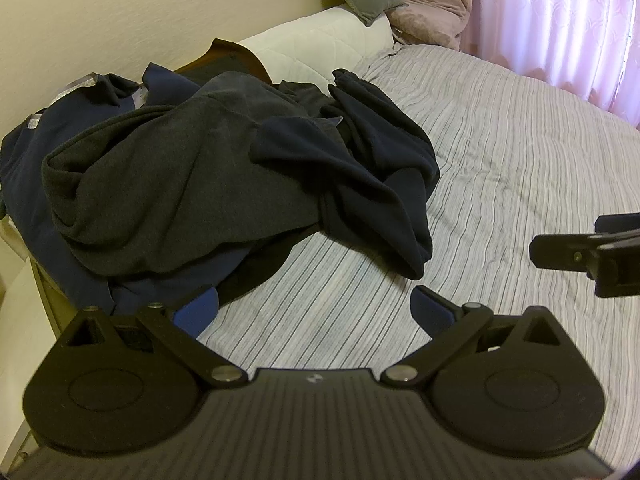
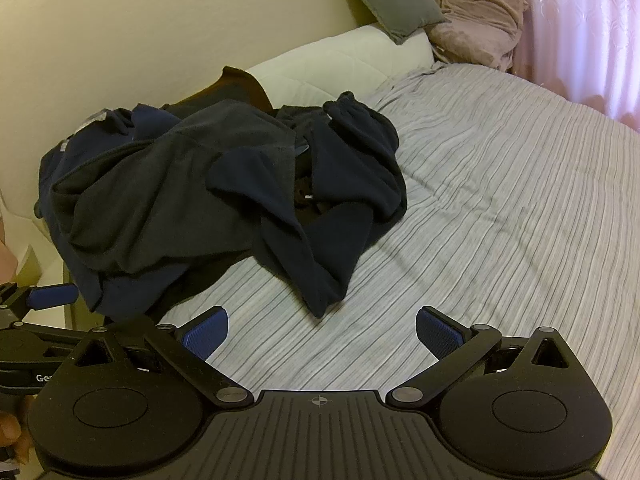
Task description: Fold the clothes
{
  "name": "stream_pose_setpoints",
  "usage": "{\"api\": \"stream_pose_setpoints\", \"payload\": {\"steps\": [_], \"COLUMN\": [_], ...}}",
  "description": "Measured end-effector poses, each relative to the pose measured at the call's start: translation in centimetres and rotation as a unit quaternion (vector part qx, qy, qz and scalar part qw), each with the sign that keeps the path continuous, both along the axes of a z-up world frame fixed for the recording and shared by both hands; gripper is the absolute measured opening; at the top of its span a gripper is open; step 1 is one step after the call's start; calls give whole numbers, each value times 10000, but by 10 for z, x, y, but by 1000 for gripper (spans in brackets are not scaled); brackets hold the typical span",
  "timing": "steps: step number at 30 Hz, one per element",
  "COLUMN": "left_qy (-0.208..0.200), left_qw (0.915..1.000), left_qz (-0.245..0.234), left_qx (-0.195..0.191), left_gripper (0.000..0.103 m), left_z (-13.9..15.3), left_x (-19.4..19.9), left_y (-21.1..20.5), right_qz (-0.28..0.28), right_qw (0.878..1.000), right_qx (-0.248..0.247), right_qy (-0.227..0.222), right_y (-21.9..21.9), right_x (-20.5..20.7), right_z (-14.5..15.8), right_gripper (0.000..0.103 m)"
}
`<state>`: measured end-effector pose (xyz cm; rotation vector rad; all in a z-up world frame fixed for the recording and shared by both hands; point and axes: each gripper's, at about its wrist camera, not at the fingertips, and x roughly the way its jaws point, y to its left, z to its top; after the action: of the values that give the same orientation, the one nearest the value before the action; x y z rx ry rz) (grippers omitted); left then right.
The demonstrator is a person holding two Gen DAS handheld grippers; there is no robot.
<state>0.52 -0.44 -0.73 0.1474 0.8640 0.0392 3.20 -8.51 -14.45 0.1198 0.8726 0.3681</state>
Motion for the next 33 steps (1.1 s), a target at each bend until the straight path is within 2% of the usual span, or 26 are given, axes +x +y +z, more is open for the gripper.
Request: {"api": "stream_pose_setpoints", "payload": {"steps": [27,33], "left_qy": [49,201], "left_qw": [9999,9997], "left_qz": [-88,-82], "left_qx": [62,-65], "left_gripper": [101,101], "left_z": [-2,-12], "left_x": [-4,-9], "left_y": [-11,-21], "right_qz": [42,103], "right_qw": [10000,9998], "right_qx": [51,60], "right_qy": [39,134], "right_y": [-4,-13], "right_x": [1,-2], "right_z": [0,-6], "right_gripper": [103,103]}}
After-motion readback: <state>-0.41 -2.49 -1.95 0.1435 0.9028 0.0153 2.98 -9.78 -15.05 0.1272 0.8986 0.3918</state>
